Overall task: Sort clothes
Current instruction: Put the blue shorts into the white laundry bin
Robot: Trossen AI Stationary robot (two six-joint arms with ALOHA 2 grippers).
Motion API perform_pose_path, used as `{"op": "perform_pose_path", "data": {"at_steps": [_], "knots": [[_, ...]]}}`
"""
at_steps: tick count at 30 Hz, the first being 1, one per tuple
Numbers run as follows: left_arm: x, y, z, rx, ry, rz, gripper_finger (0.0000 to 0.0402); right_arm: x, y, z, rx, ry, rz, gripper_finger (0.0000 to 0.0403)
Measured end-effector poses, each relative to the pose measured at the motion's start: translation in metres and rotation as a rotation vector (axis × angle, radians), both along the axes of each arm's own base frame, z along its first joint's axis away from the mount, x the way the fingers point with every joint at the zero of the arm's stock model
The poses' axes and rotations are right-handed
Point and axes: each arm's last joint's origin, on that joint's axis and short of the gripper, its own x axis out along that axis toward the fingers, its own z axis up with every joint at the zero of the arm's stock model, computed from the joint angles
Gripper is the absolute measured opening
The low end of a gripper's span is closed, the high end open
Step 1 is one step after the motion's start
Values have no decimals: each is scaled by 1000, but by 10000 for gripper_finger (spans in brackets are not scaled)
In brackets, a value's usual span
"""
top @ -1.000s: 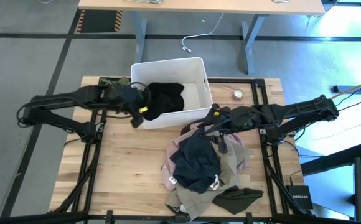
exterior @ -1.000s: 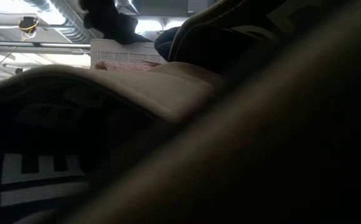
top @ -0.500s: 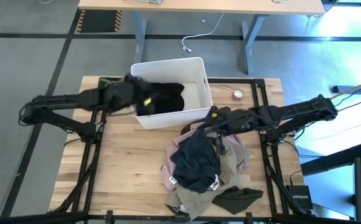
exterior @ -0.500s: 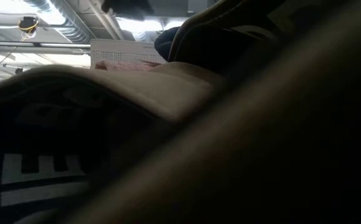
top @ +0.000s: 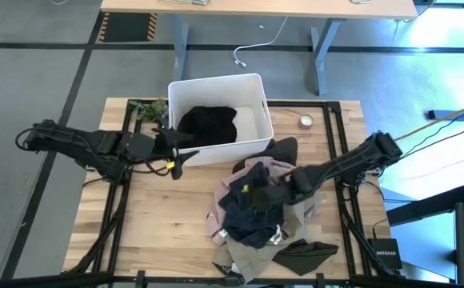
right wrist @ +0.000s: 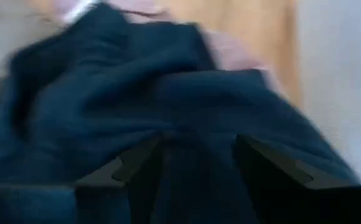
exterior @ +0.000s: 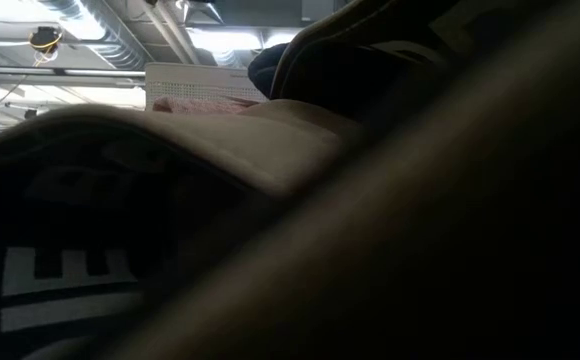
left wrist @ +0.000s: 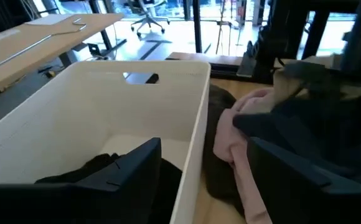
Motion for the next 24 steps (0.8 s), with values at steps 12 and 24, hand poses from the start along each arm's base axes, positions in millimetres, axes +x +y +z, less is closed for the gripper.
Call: {"op": "perform_pose_path", "data": {"at_steps": [12, 24], "knots": [[-1, -1, -4, -73, -5, 28, 233, 10, 19, -61, -215, 197, -14, 127], [-2, -1, -5, -82, 6, 34, 233, -14, 3, 19, -169, -130, -92, 9]]}}
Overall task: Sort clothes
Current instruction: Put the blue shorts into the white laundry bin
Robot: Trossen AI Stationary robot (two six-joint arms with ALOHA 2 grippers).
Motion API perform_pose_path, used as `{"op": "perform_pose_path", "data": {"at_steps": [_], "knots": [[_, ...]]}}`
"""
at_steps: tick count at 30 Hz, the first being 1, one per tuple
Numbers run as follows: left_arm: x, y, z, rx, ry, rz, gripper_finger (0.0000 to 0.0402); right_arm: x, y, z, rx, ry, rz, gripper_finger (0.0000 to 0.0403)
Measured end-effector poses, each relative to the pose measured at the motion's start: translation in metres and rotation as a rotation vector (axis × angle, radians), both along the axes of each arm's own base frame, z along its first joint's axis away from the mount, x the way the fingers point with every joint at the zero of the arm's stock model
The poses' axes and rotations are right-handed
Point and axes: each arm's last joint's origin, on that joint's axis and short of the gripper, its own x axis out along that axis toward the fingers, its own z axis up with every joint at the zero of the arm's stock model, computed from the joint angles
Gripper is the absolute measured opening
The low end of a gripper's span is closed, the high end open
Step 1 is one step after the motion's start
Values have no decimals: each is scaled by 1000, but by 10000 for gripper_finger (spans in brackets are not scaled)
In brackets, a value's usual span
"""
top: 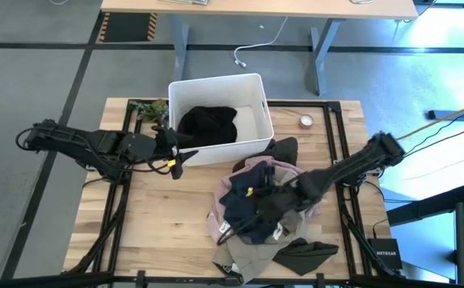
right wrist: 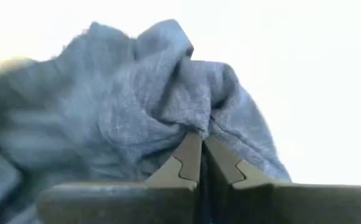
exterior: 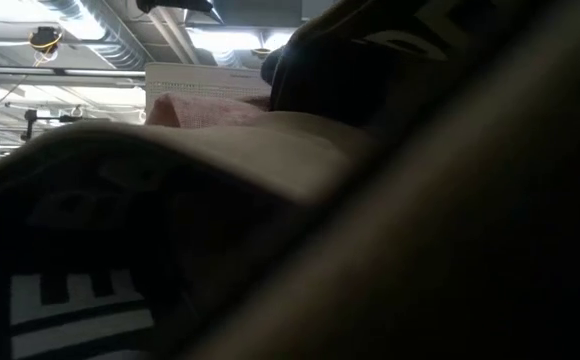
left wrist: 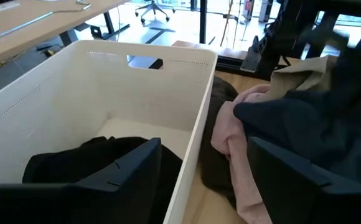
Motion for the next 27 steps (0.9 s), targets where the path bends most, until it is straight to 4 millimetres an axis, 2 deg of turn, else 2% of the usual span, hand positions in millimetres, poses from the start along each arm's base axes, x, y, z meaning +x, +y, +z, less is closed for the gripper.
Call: {"op": "perform_pose_path", "data": {"at_steps": [4, 9, 15, 21, 27], "knots": [[-1, 0, -1, -9, 10, 6, 233, -16, -10, 42, 11, -211, -24, 14], [0, 0, -2, -1, 15, 9, 233, -34, -25, 87, -66, -469, -87, 6], [0, 1, -2, 23, 16, 32, 233, -37, -56, 130, -193, -732, -207, 10], [0, 1, -1, 23, 14, 32, 233, -22, -109, 144, -274, -831, -303, 8], [0, 1, -2, 29, 22, 30, 233, -6, -159, 134, -248, -824, -415, 28]]}}
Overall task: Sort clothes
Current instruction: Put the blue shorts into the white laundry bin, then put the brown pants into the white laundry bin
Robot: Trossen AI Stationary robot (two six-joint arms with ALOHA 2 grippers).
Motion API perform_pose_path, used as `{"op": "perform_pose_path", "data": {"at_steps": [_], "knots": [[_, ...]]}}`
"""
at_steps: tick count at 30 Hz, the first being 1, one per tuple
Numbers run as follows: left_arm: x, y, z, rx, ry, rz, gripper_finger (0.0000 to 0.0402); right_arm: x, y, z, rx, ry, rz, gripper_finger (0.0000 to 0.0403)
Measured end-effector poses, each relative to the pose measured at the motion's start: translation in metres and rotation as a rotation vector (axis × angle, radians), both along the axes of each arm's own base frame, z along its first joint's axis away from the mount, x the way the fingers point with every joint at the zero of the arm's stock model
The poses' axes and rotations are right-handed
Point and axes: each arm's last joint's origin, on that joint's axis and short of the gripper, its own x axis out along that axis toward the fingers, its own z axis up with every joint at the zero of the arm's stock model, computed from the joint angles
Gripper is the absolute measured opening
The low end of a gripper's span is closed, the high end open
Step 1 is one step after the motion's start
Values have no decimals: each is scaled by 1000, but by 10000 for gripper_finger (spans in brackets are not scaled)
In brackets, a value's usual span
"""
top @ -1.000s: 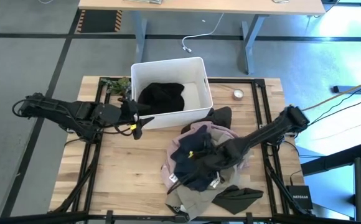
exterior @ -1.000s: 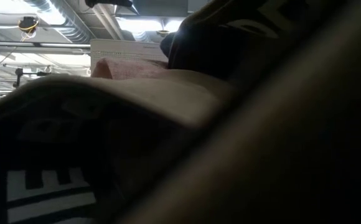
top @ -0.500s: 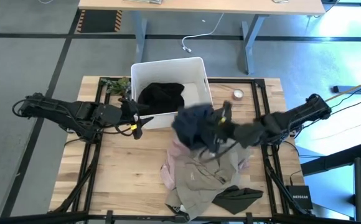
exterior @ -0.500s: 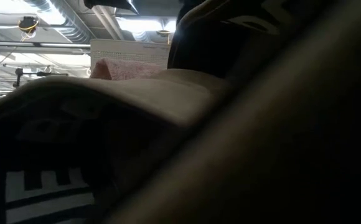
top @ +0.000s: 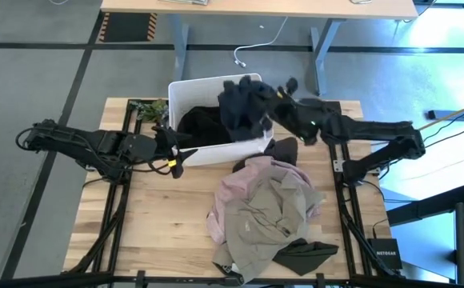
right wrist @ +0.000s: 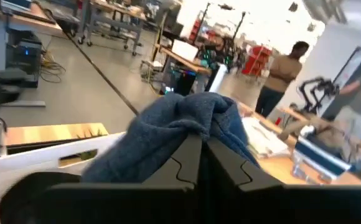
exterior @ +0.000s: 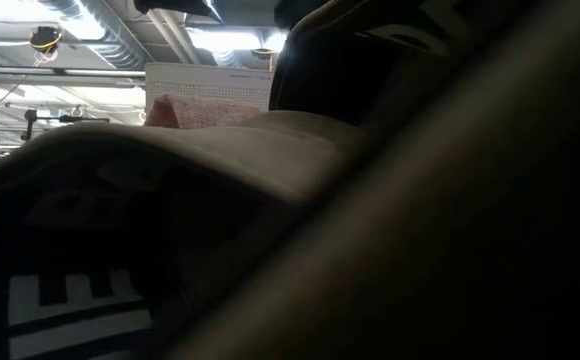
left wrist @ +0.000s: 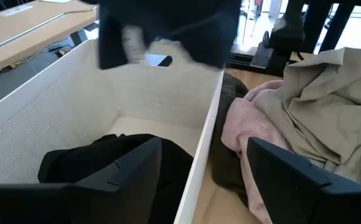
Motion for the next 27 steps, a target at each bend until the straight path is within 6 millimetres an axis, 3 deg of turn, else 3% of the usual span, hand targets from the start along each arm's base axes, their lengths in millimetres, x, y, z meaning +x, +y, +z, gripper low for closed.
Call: {"op": "perform_pose_path", "data": {"at_steps": [6, 12, 19, 22, 27], "knots": [[0, 0, 0, -1, 0, 0, 233, 17, -28, -23, 120, 25, -26, 58], [-1, 0, -2, -11, 15, 7, 233, 22, -26, -36, 141, 116, -14, 137], [-1, 0, -2, -16, 11, 9, 233, 5, 16, -21, 106, 123, 114, 232], [-1, 0, -2, -16, 11, 9, 233, -7, 45, -18, 104, 173, 228, 252], [1, 0, -4, -21, 15, 11, 233, -21, 92, -32, 181, 325, 462, 261]]}}
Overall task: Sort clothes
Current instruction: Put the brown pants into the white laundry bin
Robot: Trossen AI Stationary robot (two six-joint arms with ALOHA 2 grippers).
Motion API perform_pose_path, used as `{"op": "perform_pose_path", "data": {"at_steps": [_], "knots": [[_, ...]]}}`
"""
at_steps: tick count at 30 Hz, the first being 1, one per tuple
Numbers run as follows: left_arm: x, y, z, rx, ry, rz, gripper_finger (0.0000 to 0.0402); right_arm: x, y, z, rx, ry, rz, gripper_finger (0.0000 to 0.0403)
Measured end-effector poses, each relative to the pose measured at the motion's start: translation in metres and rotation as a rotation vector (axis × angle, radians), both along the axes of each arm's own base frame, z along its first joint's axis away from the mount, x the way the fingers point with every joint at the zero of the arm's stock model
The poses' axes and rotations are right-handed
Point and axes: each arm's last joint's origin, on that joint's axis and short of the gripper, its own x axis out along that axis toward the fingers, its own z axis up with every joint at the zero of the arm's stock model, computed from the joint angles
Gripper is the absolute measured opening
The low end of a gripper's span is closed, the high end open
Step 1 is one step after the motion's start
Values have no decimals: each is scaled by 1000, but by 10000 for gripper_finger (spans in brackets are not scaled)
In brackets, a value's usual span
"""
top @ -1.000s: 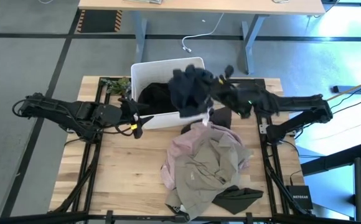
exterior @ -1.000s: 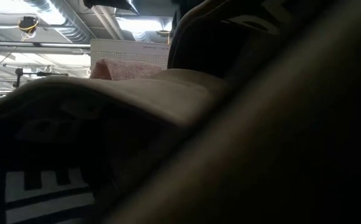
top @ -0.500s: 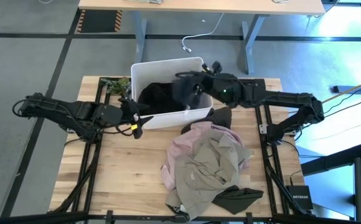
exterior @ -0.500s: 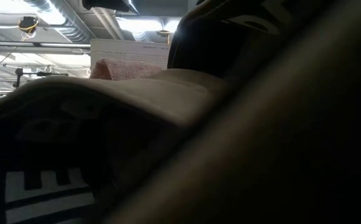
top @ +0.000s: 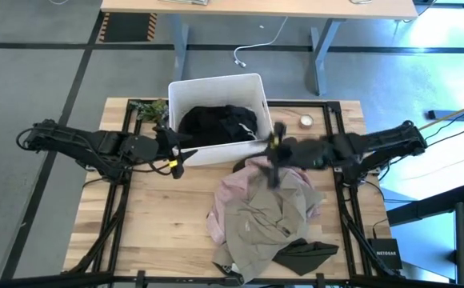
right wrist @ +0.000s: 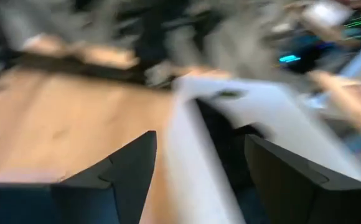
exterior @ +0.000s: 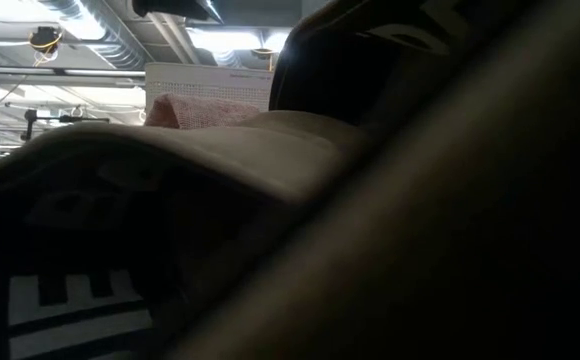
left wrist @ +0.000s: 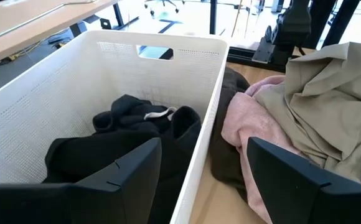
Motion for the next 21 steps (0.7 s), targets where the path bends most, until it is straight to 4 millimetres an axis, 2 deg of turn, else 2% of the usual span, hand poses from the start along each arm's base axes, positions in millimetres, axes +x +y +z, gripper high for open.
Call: {"op": "perform_pose_path", "data": {"at_steps": [3, 11, 17, 21], "knots": [[1, 0, -1, -1, 3, 0, 233, -4, 23, -15, 59, 112, 79, 261], [1, 0, 0, 1, -1, 0, 233, -12, 78, -59, 97, 387, 122, 261], [1, 2, 0, 6, -3, 10, 233, 0, 113, -98, 88, 530, 199, 253], [1, 2, 0, 6, -3, 10, 233, 10, 125, -129, 156, 661, 181, 239]]}}
